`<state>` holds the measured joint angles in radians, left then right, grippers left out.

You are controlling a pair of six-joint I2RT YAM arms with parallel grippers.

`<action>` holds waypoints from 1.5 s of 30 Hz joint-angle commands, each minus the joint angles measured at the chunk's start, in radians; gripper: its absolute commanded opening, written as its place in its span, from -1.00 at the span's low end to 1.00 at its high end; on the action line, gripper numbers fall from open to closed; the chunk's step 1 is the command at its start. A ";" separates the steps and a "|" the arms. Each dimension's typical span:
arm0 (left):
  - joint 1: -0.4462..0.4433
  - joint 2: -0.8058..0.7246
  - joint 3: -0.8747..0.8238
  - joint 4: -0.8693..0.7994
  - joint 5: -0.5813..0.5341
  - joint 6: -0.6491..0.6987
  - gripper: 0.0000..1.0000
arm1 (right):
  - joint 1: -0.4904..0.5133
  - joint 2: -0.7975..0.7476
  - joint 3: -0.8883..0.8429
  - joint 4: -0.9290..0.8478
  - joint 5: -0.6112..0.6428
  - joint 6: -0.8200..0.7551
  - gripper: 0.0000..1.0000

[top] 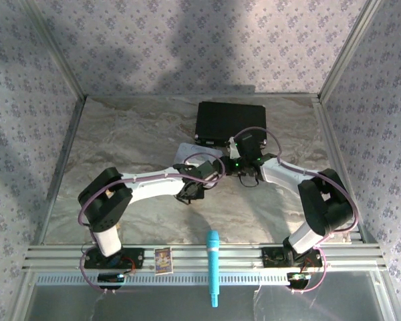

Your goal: Unlock the padlock with the key

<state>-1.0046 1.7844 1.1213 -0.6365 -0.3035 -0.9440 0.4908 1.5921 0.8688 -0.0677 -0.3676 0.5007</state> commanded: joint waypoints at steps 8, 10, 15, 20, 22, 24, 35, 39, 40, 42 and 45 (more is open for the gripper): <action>-0.059 0.072 0.034 -0.160 -0.056 -0.051 -0.52 | -0.004 0.074 -0.024 -0.063 0.056 0.008 0.00; -0.070 0.069 0.027 -0.135 -0.037 -0.056 -0.50 | -0.004 0.074 -0.024 -0.060 0.056 0.010 -0.01; -0.104 0.090 0.072 -0.183 -0.078 -0.072 -0.47 | -0.004 0.078 -0.023 -0.053 0.056 0.014 -0.01; -0.122 0.104 0.097 -0.211 -0.120 -0.069 -0.47 | -0.004 0.083 -0.028 -0.045 0.053 0.019 -0.01; -0.136 0.119 0.122 -0.240 -0.165 -0.066 -0.42 | -0.006 0.081 -0.030 -0.042 0.054 0.021 -0.01; -0.144 0.133 0.146 -0.260 -0.181 -0.061 -0.37 | -0.005 0.081 -0.034 -0.038 0.052 0.020 -0.01; -0.169 0.123 0.168 -0.244 -0.191 -0.052 -0.38 | -0.013 0.077 -0.043 -0.034 0.047 0.025 -0.01; -0.176 0.110 0.142 -0.193 -0.168 -0.024 -0.37 | -0.017 0.072 -0.045 -0.030 0.045 0.028 -0.01; -0.177 0.111 0.140 -0.186 -0.162 -0.023 -0.37 | -0.015 0.072 -0.045 -0.029 0.045 0.029 -0.01; -0.182 0.125 0.152 -0.193 -0.163 -0.022 -0.37 | -0.016 0.072 -0.043 -0.029 0.045 0.030 -0.01; -0.189 0.154 0.181 -0.227 -0.183 -0.026 -0.43 | -0.015 0.072 -0.042 -0.029 0.045 0.031 -0.01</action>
<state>-1.1805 1.9125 1.2640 -0.8307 -0.4652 -0.9813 0.4847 1.6176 0.8646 -0.0040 -0.3935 0.5278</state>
